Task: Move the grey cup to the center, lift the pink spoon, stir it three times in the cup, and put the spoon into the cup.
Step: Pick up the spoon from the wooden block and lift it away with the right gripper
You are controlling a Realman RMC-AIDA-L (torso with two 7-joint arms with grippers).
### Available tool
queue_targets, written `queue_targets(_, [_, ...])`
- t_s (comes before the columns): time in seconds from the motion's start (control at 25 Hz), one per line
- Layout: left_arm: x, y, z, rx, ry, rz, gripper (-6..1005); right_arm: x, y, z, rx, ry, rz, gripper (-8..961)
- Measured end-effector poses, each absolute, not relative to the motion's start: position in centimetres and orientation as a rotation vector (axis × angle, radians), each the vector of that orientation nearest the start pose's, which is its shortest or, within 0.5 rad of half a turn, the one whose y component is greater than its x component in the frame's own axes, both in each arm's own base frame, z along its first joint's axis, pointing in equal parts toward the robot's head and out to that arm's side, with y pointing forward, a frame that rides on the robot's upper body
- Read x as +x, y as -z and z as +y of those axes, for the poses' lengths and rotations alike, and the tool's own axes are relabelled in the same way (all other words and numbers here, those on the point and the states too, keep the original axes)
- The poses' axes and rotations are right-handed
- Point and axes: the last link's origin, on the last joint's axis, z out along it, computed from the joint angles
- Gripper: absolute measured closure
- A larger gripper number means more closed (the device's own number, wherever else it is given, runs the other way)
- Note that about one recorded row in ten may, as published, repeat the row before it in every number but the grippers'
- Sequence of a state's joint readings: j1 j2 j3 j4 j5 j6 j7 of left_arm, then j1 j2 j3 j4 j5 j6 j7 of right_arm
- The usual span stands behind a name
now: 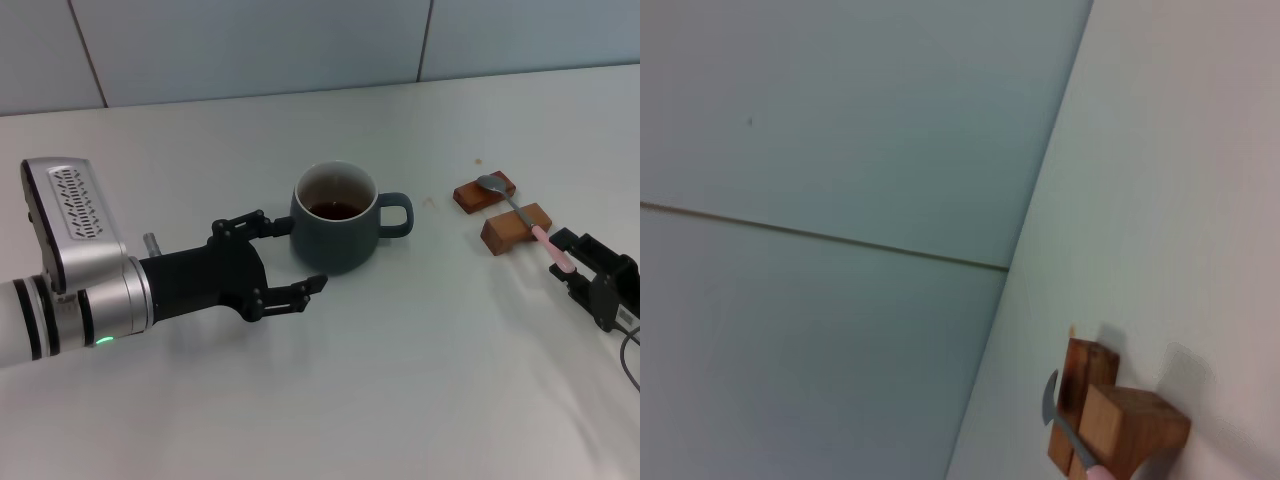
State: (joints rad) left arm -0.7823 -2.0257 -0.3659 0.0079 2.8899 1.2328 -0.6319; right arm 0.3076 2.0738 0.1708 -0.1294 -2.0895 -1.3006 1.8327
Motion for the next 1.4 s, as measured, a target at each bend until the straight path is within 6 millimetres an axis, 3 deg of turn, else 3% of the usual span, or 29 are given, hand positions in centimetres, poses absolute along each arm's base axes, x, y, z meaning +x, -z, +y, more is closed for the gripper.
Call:
queue_targets(0.2, [-23.82, 8.54, 34.68, -2.714, 0.622, -0.124, 186, 38.28, 1.96, 25.23, -1.256, -1.357, 1.939, 412])
queue_targets(0.44, [-23.80, 8.60, 34.64, -2.716, 0.622, -0.123, 186, 38.28, 2.07, 25.21, -1.252, -1.356, 1.944, 467])
queue_targets(0.64, [-23.83, 8.58, 34.65, -2.715, 0.620, -0.123, 186, 38.18, 2.15, 25.35, -1.260, -1.351, 1.945, 664])
queue_targets(1.2, [-24.10, 8.70, 34.59, -2.718, 0.597, -0.122, 186, 38.22, 2.49, 25.40, -1.297, -1.306, 1.938, 743])
queue_targets(1.4, [-24.07, 8.73, 34.57, -2.720, 0.597, -0.121, 187, 38.18, 2.25, 25.11, -1.320, -1.316, 1.893, 837])
